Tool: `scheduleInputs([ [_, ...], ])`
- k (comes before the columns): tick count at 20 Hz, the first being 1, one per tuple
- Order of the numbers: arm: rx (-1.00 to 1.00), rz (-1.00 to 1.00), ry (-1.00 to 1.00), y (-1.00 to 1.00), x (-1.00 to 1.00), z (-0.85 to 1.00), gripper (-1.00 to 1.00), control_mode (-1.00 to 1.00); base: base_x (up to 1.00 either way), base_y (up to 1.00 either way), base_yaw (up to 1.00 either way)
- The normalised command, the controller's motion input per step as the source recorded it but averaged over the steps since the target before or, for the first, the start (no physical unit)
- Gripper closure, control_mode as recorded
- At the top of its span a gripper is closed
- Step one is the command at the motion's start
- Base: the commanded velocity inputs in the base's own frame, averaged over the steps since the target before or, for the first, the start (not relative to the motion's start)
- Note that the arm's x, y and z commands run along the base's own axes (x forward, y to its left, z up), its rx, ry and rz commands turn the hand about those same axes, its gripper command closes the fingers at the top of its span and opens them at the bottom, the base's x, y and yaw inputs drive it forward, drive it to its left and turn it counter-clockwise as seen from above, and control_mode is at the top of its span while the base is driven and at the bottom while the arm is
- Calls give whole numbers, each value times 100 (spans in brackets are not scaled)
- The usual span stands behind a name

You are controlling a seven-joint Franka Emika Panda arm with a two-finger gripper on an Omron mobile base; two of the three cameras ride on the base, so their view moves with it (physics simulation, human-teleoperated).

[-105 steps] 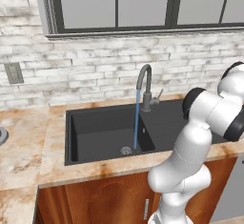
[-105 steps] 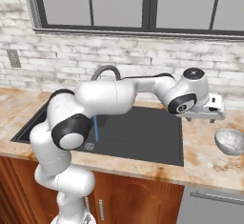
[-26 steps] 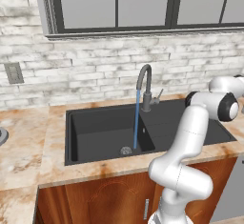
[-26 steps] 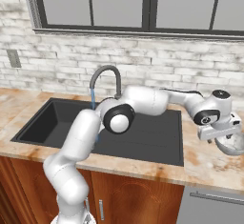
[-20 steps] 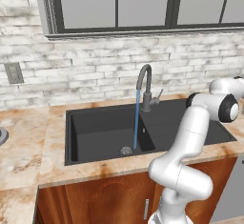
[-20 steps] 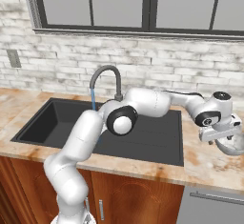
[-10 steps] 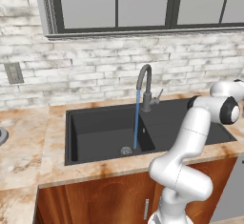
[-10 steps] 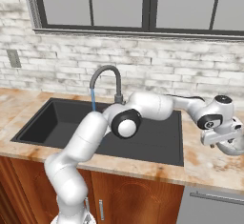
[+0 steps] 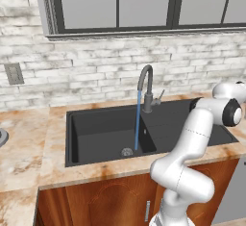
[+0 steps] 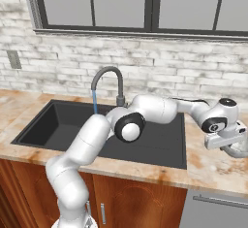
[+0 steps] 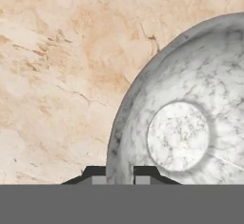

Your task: Rinse each bowl for a few seconds and place them down in the sink or on the counter.

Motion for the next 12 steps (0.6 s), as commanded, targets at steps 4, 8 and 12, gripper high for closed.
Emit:
scheduleInputs([
  [4, 0, 7, 0, 3, -13, 28, 100, -100, 0, 0, 0],
  [8, -2, 12, 0, 19, -19, 38, 100, -100, 0, 0, 0],
  [12, -2, 12, 0, 38, -8, 28, 100, -100, 0, 0, 0],
])
